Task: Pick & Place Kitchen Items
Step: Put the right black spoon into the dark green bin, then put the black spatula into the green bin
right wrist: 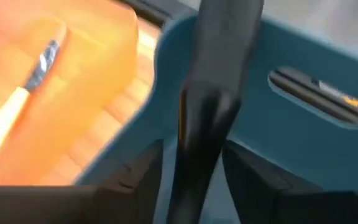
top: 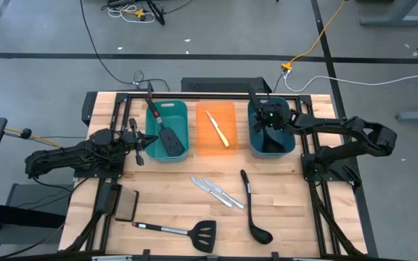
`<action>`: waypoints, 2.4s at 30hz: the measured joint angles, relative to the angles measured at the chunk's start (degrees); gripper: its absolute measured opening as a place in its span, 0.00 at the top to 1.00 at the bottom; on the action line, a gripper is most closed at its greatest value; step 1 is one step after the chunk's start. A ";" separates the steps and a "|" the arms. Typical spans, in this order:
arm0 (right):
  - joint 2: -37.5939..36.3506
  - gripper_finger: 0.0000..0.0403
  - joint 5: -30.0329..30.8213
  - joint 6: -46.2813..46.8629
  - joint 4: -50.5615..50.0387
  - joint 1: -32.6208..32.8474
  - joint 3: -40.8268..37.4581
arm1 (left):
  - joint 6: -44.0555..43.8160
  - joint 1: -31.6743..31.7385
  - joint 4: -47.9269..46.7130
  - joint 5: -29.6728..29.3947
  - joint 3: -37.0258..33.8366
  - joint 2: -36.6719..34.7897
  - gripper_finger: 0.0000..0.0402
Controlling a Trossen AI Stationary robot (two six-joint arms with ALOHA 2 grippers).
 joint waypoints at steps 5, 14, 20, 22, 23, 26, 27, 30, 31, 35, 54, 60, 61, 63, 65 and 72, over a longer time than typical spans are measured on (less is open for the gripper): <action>0.01 0.44 -0.07 0.03 0.77 0.03 -0.08 | 0.00 0.00 0.00 0.02 0.00 0.01 0.96; -4.31 0.34 -0.74 -1.69 -9.65 2.28 8.10 | 0.00 0.00 -0.08 0.00 0.00 0.02 0.96; -11.42 0.35 3.08 -4.90 -18.26 6.21 15.17 | 0.02 0.01 -0.23 0.01 0.00 0.00 0.96; -14.69 0.38 2.63 -6.78 -18.51 7.76 15.61 | 0.02 -0.01 -0.45 0.02 0.00 0.02 0.96; -16.56 0.42 1.33 -7.87 -18.04 8.57 15.44 | 0.02 0.01 -0.55 0.00 0.00 0.00 0.96; -22.82 0.59 -4.79 -12.04 -11.62 10.80 12.15 | 0.02 0.00 -0.69 0.01 0.00 0.01 0.96; -25.18 0.67 -7.91 -13.40 -8.97 11.07 10.32 | 0.02 0.01 -0.83 0.01 0.00 -0.01 0.96; -32.51 0.92 -17.69 -16.95 -1.02 10.89 3.49 | 0.04 -0.01 -1.05 0.00 0.00 0.01 0.96; -34.72 0.96 -19.70 -17.30 0.86 10.71 1.28 | 0.02 0.01 -1.07 0.02 0.00 0.01 0.96; -41.51 0.94 -25.34 -15.59 7.02 9.57 -6.19 | 0.04 0.01 -1.17 0.02 0.00 0.01 0.96; -50.48 1.00 -18.41 -13.79 19.64 26.49 -21.19 | -0.14 0.00 -1.31 0.01 0.00 0.01 0.96; -51.61 1.00 -16.29 -17.27 19.84 29.78 -22.96 | -0.17 0.01 -1.55 0.01 0.00 0.01 0.96; -51.91 1.00 -16.02 -17.61 19.94 29.77 -23.74 | -0.17 0.00 -1.65 0.02 0.00 0.00 0.96; -52.64 1.00 -15.62 -18.22 22.20 29.56 -25.81 | -0.20 -0.01 -1.70 0.00 0.00 0.02 0.96; -53.70 1.00 -16.25 -17.97 24.30 29.13 -27.60 | -0.28 0.01 -1.70 0.00 0.00 0.00 0.96; -57.31 0.99 -16.22 -16.22 25.39 27.37 -31.50 | -0.83 0.00 -1.58 0.10 0.00 0.02 0.96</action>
